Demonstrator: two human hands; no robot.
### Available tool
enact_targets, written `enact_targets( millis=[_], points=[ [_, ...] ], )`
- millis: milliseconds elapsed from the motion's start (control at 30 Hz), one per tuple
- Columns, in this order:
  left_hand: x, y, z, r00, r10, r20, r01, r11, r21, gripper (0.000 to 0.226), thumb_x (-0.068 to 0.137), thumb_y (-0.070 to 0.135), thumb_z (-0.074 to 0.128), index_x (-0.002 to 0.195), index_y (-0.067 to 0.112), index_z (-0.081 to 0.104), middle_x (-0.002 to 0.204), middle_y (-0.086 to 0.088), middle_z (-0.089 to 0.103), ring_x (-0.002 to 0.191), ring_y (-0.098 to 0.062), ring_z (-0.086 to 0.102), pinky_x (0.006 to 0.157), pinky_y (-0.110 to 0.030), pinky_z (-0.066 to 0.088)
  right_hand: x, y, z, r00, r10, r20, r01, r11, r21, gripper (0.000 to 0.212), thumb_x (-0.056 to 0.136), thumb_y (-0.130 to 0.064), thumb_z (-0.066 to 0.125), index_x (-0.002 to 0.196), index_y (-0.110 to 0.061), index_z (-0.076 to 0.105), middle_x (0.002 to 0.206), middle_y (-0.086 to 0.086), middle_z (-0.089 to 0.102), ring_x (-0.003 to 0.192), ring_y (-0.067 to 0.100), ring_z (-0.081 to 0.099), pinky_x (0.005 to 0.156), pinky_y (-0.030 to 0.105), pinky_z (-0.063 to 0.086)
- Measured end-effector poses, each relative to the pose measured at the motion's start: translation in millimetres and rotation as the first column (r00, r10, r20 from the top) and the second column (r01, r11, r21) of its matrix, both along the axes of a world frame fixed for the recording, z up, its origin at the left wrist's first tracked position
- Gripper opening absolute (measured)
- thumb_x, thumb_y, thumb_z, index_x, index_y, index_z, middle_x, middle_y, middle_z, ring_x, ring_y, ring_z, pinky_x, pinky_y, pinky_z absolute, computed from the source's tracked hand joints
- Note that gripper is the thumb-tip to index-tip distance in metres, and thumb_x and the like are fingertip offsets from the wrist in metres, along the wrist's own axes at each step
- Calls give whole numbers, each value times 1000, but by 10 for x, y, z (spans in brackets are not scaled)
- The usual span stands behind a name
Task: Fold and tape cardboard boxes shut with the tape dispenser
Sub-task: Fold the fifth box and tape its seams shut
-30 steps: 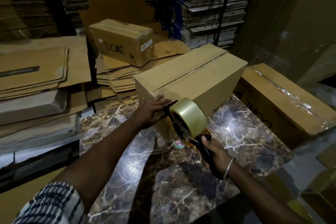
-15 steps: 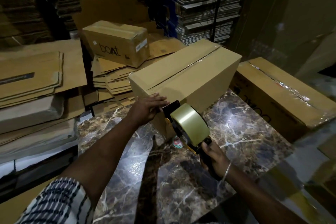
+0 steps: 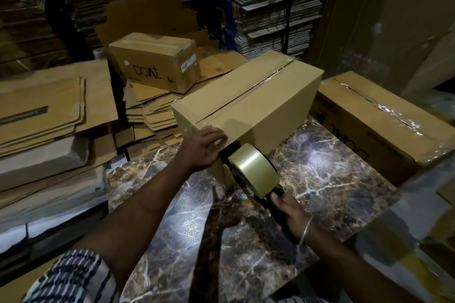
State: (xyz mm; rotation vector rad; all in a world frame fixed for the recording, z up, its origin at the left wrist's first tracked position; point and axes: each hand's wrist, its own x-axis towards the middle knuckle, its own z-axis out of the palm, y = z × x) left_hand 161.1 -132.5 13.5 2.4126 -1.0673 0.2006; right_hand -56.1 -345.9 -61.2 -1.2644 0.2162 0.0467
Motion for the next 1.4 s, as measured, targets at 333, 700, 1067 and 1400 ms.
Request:
enact_targets(
  millis=[333,700,1067,1400],
  points=[
    [164,-318,234,966,-255,-49,248,851,463,37,102,35,50,138,37,57,162,10,23,152,-15,13,111,-68,22,-97,-30,110,994,43,99,-48,997,54,87,52,-70,87,99,-3,58,63,-6,66,51,-2,61,50,12,45],
    [175,-463,401,947,-170,-273,283,844,455,33,99,22,56,129,33,65,161,17,13,154,-21,3,111,-76,5,-18,-96,-106,999,-38,-39,39,999,22,78,50,-74,85,74,-6,56,62,15,49,39,17,43,39,26,29],
    [197,-438,422,932,-155,-328,288,866,409,23,96,22,62,116,30,72,160,13,17,153,-17,1,109,-78,3,118,-53,-87,996,-47,-71,51,997,59,75,49,-77,83,64,-9,57,50,8,50,33,14,39,38,23,22],
    [82,-606,557,977,-198,-83,208,785,583,11,83,40,71,85,29,71,149,6,29,124,-26,47,91,-54,48,-20,-287,-47,967,-186,-172,203,976,82,63,83,-63,68,58,-6,59,47,10,45,27,15,35,33,16,26]
  ],
)
